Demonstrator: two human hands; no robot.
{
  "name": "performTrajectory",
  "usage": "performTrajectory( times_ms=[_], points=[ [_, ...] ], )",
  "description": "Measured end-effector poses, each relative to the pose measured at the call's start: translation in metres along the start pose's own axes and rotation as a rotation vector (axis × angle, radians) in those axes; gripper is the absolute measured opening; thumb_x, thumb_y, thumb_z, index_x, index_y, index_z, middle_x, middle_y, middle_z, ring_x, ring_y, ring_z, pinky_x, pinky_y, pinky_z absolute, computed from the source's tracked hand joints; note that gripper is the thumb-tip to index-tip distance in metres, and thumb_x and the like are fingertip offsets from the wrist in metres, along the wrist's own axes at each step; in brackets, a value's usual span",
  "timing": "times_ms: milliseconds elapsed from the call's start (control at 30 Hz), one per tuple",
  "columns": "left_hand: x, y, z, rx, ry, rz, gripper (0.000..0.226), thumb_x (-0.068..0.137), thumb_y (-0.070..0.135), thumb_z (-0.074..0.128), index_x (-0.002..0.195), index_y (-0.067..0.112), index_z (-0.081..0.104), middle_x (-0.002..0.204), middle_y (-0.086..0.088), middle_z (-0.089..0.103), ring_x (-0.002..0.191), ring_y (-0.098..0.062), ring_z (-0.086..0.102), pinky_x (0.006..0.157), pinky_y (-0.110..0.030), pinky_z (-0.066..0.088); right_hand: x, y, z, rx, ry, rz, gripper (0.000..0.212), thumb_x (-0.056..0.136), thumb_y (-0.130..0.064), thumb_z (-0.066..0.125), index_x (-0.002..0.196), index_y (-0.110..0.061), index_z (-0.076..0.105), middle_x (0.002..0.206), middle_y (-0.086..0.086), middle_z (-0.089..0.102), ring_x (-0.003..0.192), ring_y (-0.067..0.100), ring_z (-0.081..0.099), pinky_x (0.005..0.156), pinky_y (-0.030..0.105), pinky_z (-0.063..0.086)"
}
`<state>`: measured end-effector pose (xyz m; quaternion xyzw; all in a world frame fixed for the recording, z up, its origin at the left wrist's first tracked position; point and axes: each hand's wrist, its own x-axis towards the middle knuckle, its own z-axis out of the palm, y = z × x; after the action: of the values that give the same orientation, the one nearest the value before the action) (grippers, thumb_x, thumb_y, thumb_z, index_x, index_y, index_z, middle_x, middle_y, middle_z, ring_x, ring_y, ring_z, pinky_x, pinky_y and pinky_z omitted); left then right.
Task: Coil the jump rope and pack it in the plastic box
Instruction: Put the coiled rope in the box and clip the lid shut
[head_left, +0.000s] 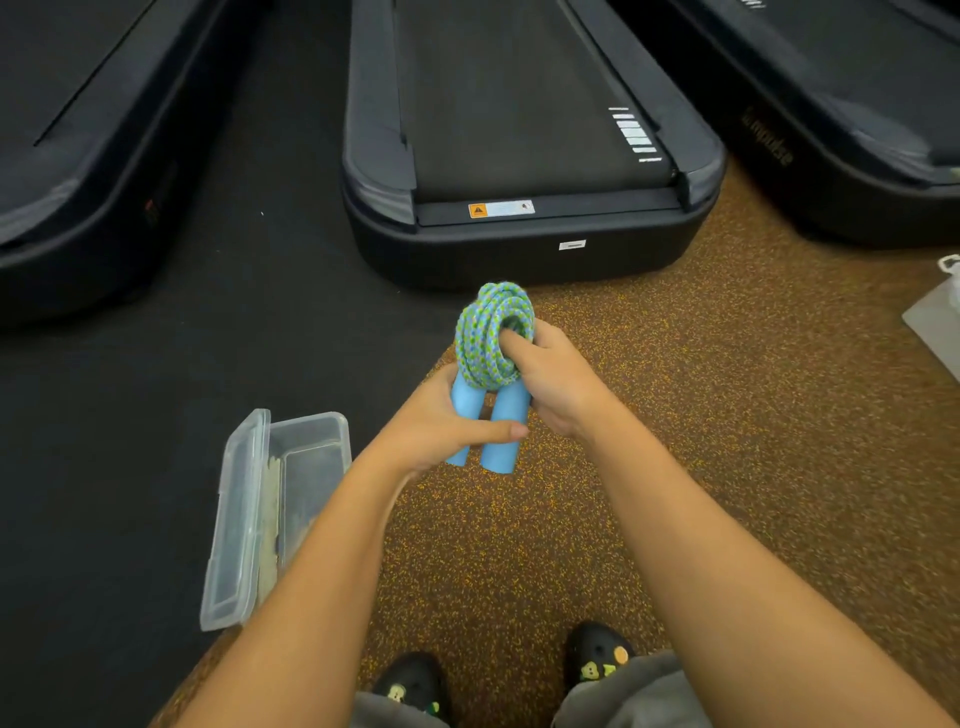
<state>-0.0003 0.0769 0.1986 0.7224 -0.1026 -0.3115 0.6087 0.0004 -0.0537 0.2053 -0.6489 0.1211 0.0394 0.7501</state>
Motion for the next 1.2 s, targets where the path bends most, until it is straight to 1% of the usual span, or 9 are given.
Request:
performTrajectory(
  times_ms=[167,333,467,533,667,800,933,1100,1200],
  points=[
    [-0.009,-0.002,-0.011,-0.068,-0.028,-0.073,0.038,0.073,0.006,0.074,0.105,0.018,0.056,0.094,-0.001,0.068,0.077,-0.011,0.069,0.06,-0.026,0.055,-0.004,0.001,0.012,-0.005,0.012,-0.048,0.015,0.089,-0.004,0.051,0.086,-0.014,0.062,0.087,0.006,0.065,0.085,0.02,0.061,0.087,0.042,0.05],
    [-0.024,-0.003,-0.023,-0.084,-0.087,-0.114,0.023,0.08,0.011,0.068,0.099,0.018,0.06,0.088,0.001,0.067,0.073,-0.009,0.066,0.057,-0.021,0.05,-0.013,0.0,0.027,0.057,0.0,-0.077,0.021,0.089,0.0,0.048,0.096,-0.017,0.06,0.093,0.005,0.064,0.09,0.019,0.06,0.088,0.039,0.05],
    [-0.043,-0.011,-0.039,-0.062,-0.121,-0.169,0.029,0.082,0.023,0.066,0.11,0.021,0.058,0.1,0.0,0.066,0.09,-0.013,0.064,0.089,-0.034,0.051,-0.019,-0.005,0.034,0.036,0.036,-0.086,0.025,0.087,0.002,0.049,0.101,-0.016,0.059,0.098,0.009,0.063,0.09,0.021,0.058,0.082,0.037,0.049],
    [-0.053,-0.013,-0.047,-0.059,-0.1,-0.142,0.044,0.078,0.031,0.067,0.118,0.022,0.054,0.113,-0.001,0.065,0.102,-0.015,0.063,0.095,-0.036,0.049,-0.02,-0.008,0.039,-0.029,0.035,-0.096,0.025,0.085,0.0,0.051,0.102,-0.016,0.06,0.099,0.011,0.062,0.089,0.022,0.058,0.082,0.039,0.049],
    [-0.067,-0.004,-0.052,-0.238,0.087,0.002,0.064,0.067,0.046,0.058,0.124,0.018,0.05,0.115,-0.002,0.062,0.096,-0.011,0.063,0.075,-0.022,0.052,-0.019,-0.011,0.057,-0.168,-0.01,-0.069,0.023,0.079,-0.004,0.054,0.099,-0.01,0.063,0.091,0.013,0.063,0.082,0.024,0.059,0.082,0.051,0.052],
    [-0.07,0.007,-0.052,-0.271,0.187,0.03,0.054,0.073,0.051,0.055,0.117,0.019,0.055,0.108,-0.002,0.065,0.093,-0.014,0.064,0.077,-0.026,0.051,-0.016,-0.003,0.075,-0.271,-0.046,-0.057,0.018,0.068,-0.018,0.055,0.082,-0.018,0.065,0.087,0.015,0.066,0.083,0.032,0.064,0.083,0.058,0.052],
    [-0.074,0.005,-0.057,-0.236,0.333,-0.01,0.027,0.088,0.04,0.055,0.106,0.022,0.063,0.103,-0.005,0.066,0.091,-0.021,0.062,0.083,-0.04,0.049,-0.015,0.007,0.086,-0.233,-0.067,-0.035,0.014,0.062,-0.025,0.057,0.073,-0.022,0.065,0.08,0.009,0.066,0.081,0.028,0.063,0.083,0.056,0.052],
    [-0.083,-0.003,-0.061,-0.099,0.469,0.018,0.016,0.095,0.028,0.047,0.092,0.025,0.062,0.087,0.003,0.066,0.075,-0.011,0.061,0.056,-0.015,0.048,-0.014,0.022,0.098,-0.161,-0.121,0.039,0.02,0.059,-0.03,0.063,0.073,-0.018,0.068,0.08,0.012,0.066,0.078,0.025,0.062,0.08,0.052,0.053],
    [-0.086,-0.01,-0.07,-0.069,0.47,-0.038,0.016,0.096,0.028,0.045,0.093,0.023,0.059,0.089,0.0,0.063,0.073,-0.01,0.06,0.054,-0.014,0.049,-0.014,0.029,0.107,-0.114,-0.149,0.106,0.003,0.072,-0.018,0.065,0.073,-0.015,0.066,0.077,0.011,0.064,0.077,0.025,0.06,0.074,0.046,0.051]
  ],
)
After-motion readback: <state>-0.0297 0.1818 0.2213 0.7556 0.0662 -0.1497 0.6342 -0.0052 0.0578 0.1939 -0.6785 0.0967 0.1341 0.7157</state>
